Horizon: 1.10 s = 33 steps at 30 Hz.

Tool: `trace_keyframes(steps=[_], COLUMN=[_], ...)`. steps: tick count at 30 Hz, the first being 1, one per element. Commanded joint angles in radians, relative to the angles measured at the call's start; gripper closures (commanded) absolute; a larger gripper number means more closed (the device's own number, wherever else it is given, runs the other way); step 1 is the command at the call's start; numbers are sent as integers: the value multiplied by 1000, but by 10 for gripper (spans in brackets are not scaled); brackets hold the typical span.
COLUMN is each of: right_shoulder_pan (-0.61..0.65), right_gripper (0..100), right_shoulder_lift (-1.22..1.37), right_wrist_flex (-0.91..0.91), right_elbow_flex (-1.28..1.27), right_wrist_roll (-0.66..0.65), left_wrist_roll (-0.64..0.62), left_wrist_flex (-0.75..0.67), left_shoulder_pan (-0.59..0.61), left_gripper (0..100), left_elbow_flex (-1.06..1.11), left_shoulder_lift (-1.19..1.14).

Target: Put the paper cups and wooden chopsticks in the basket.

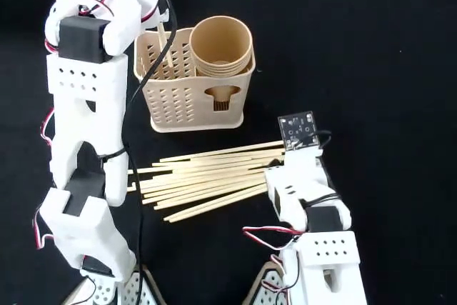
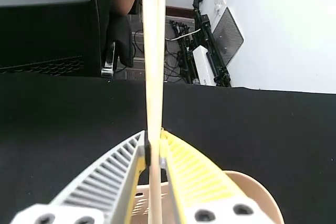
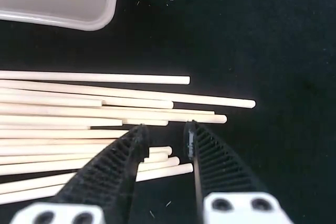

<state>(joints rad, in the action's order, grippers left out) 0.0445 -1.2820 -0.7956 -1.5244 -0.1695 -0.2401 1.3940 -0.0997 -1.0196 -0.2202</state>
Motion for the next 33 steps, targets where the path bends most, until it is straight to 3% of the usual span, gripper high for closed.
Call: trace_keyframes(steps=[1,26,33], right_shoulder_pan=[9,9,9], right_gripper=[868,868,868], right_shoulder_lift=[-10,-10,-10], right_wrist_flex=[18,20,21], right_elbow_flex=[12,8,8], right_wrist_roll=[3,3,3], left_wrist_roll=[-8,-51,-149], left_wrist_flex=[63,281,358], left_shoulder_pan=[-18,-30,-25], left_gripper=[971,971,971], left_elbow_flex=[-59,-120,-58], left_shoulder_lift=[49,511,586])
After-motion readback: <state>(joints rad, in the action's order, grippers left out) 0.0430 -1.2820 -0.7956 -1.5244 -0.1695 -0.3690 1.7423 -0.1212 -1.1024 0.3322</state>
